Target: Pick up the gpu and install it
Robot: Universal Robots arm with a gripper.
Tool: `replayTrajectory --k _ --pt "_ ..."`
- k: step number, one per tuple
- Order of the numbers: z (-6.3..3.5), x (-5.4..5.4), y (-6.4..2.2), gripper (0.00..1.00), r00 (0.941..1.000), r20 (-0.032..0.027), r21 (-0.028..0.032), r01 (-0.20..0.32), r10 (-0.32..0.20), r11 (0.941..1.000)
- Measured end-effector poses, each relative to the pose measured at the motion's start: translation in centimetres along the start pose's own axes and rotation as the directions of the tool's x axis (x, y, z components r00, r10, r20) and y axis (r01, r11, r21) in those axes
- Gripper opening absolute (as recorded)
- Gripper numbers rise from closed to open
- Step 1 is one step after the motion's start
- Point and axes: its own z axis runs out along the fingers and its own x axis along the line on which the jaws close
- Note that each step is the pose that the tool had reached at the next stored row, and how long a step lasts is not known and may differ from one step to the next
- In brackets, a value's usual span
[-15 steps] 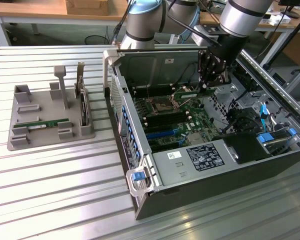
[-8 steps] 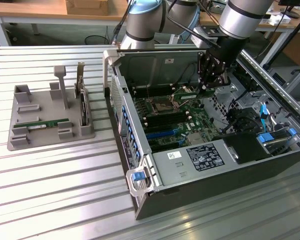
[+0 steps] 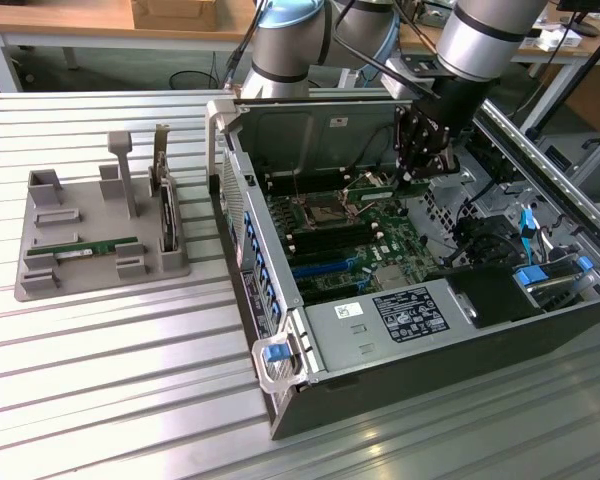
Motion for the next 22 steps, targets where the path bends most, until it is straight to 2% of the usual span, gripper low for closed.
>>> replayTrajectory --k 22 --pt "0.89 0.13 -0.04 0.12 1.0 0.0 0.0001 0.0 0.0 1.0"
